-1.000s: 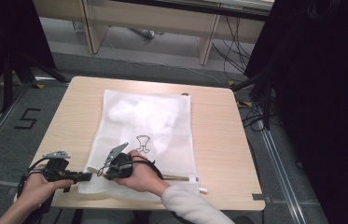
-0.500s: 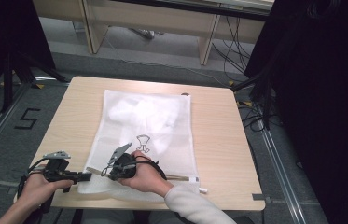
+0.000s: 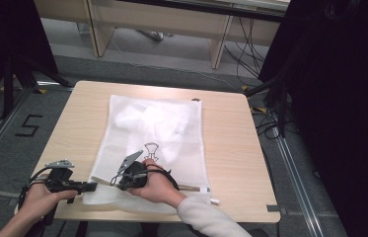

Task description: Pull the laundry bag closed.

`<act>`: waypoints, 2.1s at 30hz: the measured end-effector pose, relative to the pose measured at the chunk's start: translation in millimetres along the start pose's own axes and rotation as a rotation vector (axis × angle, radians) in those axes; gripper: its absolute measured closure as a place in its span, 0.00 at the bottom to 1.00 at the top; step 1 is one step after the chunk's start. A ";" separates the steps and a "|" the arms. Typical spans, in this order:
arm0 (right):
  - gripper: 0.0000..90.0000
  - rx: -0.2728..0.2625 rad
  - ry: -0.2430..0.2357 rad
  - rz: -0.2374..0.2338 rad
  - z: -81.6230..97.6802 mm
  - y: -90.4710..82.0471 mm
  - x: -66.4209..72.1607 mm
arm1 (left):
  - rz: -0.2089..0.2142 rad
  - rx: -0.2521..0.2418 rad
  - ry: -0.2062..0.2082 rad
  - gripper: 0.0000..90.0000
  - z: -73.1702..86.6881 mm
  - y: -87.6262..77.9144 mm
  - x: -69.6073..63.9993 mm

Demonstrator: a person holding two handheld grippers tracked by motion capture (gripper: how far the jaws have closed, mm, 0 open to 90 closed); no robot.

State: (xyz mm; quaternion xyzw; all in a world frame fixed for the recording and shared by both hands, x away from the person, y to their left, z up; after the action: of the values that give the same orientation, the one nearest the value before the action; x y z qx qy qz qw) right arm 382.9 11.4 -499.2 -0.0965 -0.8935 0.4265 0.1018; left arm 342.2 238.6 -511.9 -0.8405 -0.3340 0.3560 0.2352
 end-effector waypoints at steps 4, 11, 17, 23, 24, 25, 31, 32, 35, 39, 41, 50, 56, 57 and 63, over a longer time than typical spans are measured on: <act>0.92 0.008 -0.004 0.003 0.9 -1.2 0.0 | 0.000 0.001 -0.005 0.95 0.3 -0.5 0.6; 0.92 0.010 0.015 0.011 5.4 -4.8 -3.2 | 0.000 0.000 -0.005 0.95 0.3 0.0 0.9; 0.92 0.008 -0.001 0.007 5.0 -6.2 -3.7 | -0.005 0.002 -0.007 0.95 0.5 -0.3 1.0; 0.92 0.019 0.016 0.015 8.7 -9.9 -5.7 | -0.005 0.004 -0.007 0.95 0.6 -0.1 1.3; 0.92 0.021 0.013 0.019 9.2 -10.1 -6.0 | -0.005 0.006 -0.006 0.95 0.7 -0.3 1.5; 0.92 0.019 0.022 0.017 9.8 -10.4 -5.9 | -0.006 0.004 -0.006 0.95 0.6 -0.3 1.5; 0.92 0.013 0.007 0.021 11.8 -14.2 -8.7 | -0.006 0.002 -0.009 0.95 0.6 -0.1 1.5; 0.92 0.018 0.022 0.022 12.3 -14.9 -8.0 | -0.007 0.002 -0.009 0.95 0.6 0.0 1.4; 0.92 0.021 0.025 0.023 12.7 -15.1 -8.2 | -0.007 0.003 -0.009 0.95 0.6 -0.2 1.7; 0.92 0.020 0.024 0.021 12.7 -15.2 -8.2 | -0.006 0.003 -0.009 0.95 0.6 -0.3 1.7; 0.92 0.020 0.024 0.020 12.9 -15.5 -8.2 | -0.006 0.002 -0.009 0.95 0.5 -0.3 1.5; 0.92 0.020 0.020 0.020 14.3 -17.0 -8.8 | -0.010 0.002 -0.012 0.95 0.6 -0.1 1.6; 0.92 0.019 0.041 0.020 16.6 -19.2 -8.6 | -0.011 0.007 -0.011 0.95 0.6 0.0 2.0; 0.92 0.019 0.042 0.021 16.8 -19.2 -8.5 | -0.010 0.004 -0.014 0.95 0.6 0.2 1.8; 0.92 0.020 0.024 0.025 17.1 -20.6 -9.5 | -0.012 0.003 -0.014 0.95 0.5 0.1 2.0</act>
State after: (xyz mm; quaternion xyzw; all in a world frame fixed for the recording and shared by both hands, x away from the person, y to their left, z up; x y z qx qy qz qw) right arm 385.8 -16.4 -494.6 -0.1117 -0.8867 0.4354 0.1080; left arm 342.9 240.1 -513.1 -0.8356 -0.3401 0.3609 0.2364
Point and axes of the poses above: each handheld gripper's, and its own axes: y roughly forward along the jaws, z roughly out of its underside, x roughly to its left, the point moved 2 cm from there along y, roughly forward along the jaws, and after that the axes turned 1 degree about -x, right-handed, at the moved point
